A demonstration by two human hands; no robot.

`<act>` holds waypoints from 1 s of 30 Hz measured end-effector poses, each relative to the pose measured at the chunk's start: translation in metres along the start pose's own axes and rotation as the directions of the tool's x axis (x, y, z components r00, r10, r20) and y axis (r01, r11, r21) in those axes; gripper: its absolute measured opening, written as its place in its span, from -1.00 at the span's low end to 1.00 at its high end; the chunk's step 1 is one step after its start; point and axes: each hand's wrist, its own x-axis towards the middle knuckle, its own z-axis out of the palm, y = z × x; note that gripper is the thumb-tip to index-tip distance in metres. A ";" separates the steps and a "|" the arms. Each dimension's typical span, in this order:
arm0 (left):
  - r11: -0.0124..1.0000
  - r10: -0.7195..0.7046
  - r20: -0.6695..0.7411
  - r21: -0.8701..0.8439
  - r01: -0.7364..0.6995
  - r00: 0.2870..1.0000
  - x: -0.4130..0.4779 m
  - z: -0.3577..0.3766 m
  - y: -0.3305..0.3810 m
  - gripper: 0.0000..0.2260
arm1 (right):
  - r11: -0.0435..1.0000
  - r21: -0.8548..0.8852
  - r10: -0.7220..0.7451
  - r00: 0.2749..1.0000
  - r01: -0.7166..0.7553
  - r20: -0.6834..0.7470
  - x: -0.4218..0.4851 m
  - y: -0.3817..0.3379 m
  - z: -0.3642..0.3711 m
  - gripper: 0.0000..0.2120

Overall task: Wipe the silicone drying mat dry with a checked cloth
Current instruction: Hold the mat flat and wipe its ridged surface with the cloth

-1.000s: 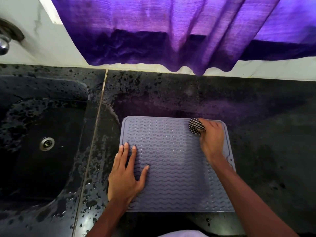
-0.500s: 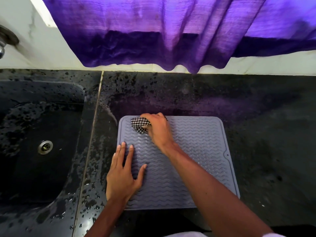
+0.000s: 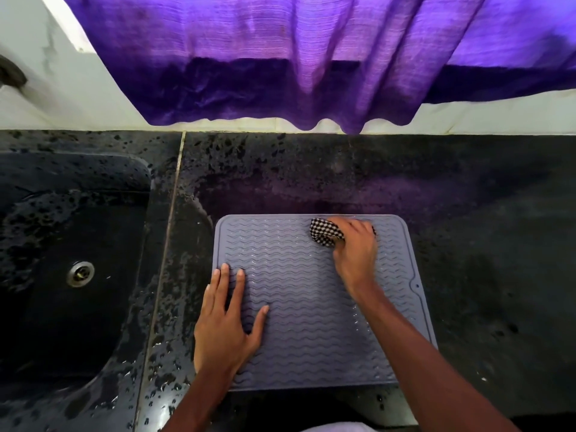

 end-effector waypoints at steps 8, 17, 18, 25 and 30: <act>1.000 0.014 -0.015 0.014 -0.014 1.000 0.001 0.001 0.000 -0.30 | 0.986 0.141 -0.104 0.989 0.088 0.108 -0.004 -0.055 0.029 -0.48; 1.000 0.011 -0.006 0.028 -0.011 1.000 0.001 0.002 -0.001 -0.29 | 0.924 0.252 -0.356 0.886 0.287 0.297 0.005 -0.140 0.068 -0.59; 1.000 0.002 0.002 0.027 -0.002 1.000 0.001 0.001 0.000 -0.29 | 0.913 0.302 -0.368 0.873 0.275 0.319 0.007 -0.145 0.069 -0.62; 1.000 -0.014 0.021 0.026 0.013 1.000 0.003 -0.005 0.004 -0.30 | 0.899 0.425 -0.196 0.965 0.106 0.175 0.015 -0.118 0.021 -0.64; 1.000 0.018 -0.010 -0.020 -0.018 1.000 0.003 0.000 0.001 -0.33 | 0.989 0.134 -0.074 0.997 0.069 0.031 0.030 -0.037 -0.034 -0.69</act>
